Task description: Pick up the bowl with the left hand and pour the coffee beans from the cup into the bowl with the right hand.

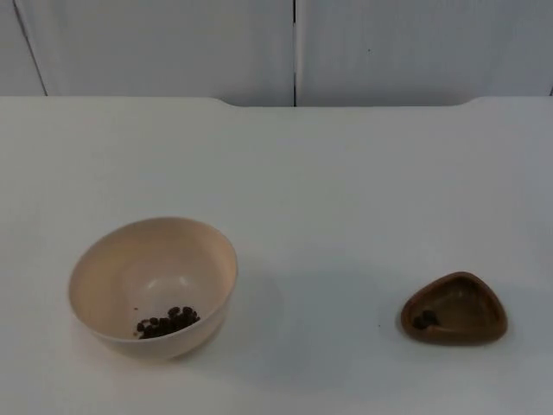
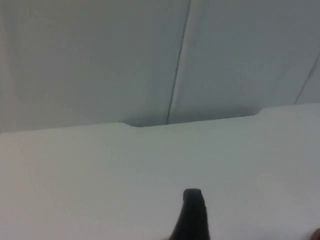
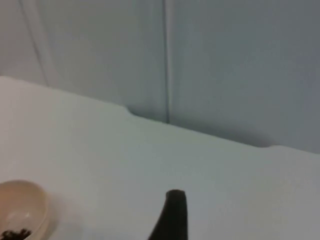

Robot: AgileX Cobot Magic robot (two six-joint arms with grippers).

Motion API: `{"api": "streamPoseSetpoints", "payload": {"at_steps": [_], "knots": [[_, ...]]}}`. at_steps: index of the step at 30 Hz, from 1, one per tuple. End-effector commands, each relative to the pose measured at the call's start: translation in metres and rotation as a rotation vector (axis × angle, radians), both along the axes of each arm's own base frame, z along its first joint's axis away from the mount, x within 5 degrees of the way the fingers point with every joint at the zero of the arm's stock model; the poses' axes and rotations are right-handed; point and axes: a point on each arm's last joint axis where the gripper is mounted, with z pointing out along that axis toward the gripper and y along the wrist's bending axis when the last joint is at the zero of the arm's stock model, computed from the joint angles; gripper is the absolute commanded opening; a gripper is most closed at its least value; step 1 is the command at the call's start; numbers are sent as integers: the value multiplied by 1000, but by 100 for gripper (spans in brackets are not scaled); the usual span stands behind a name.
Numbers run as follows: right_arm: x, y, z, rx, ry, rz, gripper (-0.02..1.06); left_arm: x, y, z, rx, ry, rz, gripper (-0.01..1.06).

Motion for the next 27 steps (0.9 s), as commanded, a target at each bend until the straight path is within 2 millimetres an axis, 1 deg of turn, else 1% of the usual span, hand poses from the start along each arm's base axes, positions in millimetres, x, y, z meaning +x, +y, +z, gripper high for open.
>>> {"api": "streamPoseSetpoints", "payload": {"at_steps": [1,4,6,8,12,13,15,19,20,26,27], "knots": [[-4,2,0,-6,0,49,70,-3,-4,-1,8,0,-61,66],[-11,4,-2,-18,14,116,70,-7,-9,-3,52,3,-135,66],[-18,2,-5,-25,13,141,70,-10,-10,-5,79,24,-171,66],[-21,0,-8,-25,12,144,70,-11,-10,-6,82,30,-176,66],[-34,-8,-25,-20,8,144,70,-23,-8,-5,86,20,-188,66],[-34,-8,-25,-20,8,144,70,-23,-8,-5,86,20,-188,66],[-44,-13,-35,-9,0,146,70,-32,-6,-4,86,-1,-195,66],[-55,-19,-45,4,14,154,70,-44,-2,-5,110,-10,-199,66],[-55,-19,-45,4,14,154,70,-44,-2,-5,110,-10,-199,66],[-74,-31,-53,-7,36,153,70,-66,1,-12,121,50,-227,66],[-74,-31,-53,-7,36,153,70,-66,1,-12,121,50,-227,66]]}}
